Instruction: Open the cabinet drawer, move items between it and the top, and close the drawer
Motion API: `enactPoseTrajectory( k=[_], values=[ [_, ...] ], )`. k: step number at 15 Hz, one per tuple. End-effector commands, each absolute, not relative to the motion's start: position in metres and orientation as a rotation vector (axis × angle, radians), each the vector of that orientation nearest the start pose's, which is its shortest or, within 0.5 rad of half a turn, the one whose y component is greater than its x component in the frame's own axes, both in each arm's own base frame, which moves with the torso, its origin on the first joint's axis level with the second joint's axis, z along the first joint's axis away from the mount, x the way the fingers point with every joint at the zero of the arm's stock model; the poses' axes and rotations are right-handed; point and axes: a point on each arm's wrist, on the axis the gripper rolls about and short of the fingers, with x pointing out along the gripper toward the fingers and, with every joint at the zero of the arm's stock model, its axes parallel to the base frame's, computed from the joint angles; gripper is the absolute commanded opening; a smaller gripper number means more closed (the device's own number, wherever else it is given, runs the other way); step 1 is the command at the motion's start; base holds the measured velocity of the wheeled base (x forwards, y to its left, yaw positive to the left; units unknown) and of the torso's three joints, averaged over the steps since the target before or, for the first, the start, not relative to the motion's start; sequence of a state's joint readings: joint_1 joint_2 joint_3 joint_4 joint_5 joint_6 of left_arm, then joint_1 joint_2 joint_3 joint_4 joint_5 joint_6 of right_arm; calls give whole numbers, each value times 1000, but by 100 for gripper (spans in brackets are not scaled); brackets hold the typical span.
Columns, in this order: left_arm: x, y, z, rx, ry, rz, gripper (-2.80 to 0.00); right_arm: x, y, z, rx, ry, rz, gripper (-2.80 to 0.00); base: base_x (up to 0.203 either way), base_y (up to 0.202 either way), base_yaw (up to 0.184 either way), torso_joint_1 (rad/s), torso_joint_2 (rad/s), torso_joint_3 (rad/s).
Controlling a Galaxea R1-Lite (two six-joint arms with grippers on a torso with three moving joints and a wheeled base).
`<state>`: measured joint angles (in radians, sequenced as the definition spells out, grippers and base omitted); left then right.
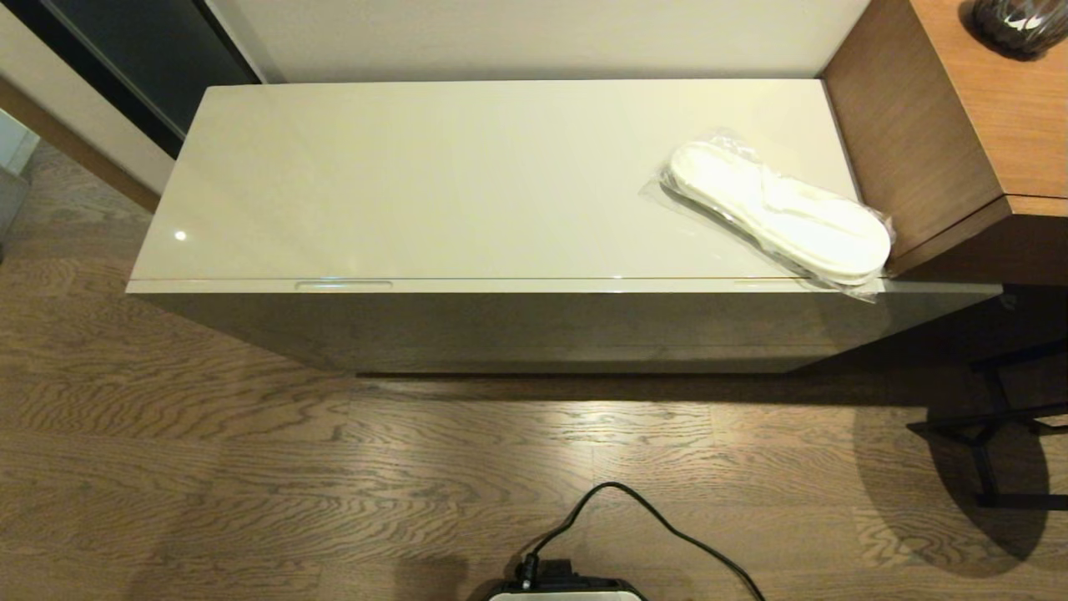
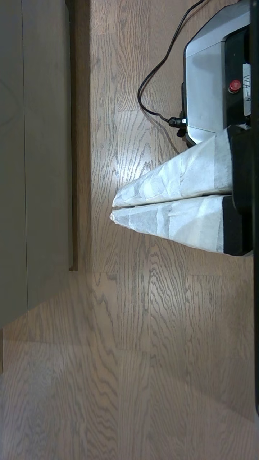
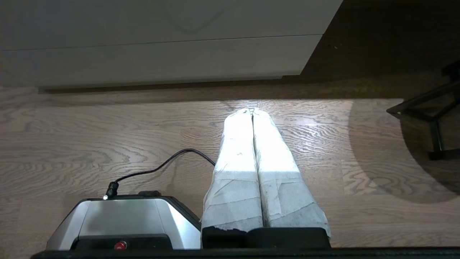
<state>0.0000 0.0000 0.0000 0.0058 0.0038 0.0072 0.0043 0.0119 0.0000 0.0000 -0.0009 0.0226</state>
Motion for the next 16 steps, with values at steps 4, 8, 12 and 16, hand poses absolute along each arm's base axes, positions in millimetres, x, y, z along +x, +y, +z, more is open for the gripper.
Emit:
enactPoseTrajectory(
  k=[4, 8, 12, 16],
  values=[
    [-23, 0, 75, 8, 8, 5, -280, -22, 0, 75, 23, 15, 4, -280, 0, 0, 0, 0, 0, 0],
    [-23, 0, 75, 8, 8, 5, -280, -22, 0, 75, 23, 15, 4, -280, 0, 0, 0, 0, 0, 0],
    [-23, 0, 75, 8, 8, 5, -280, -22, 0, 75, 23, 15, 3, -280, 0, 0, 0, 0, 0, 0],
    [-23, 0, 75, 8, 8, 5, -280, -22, 0, 75, 23, 15, 3, -280, 0, 0, 0, 0, 0, 0]
  ],
)
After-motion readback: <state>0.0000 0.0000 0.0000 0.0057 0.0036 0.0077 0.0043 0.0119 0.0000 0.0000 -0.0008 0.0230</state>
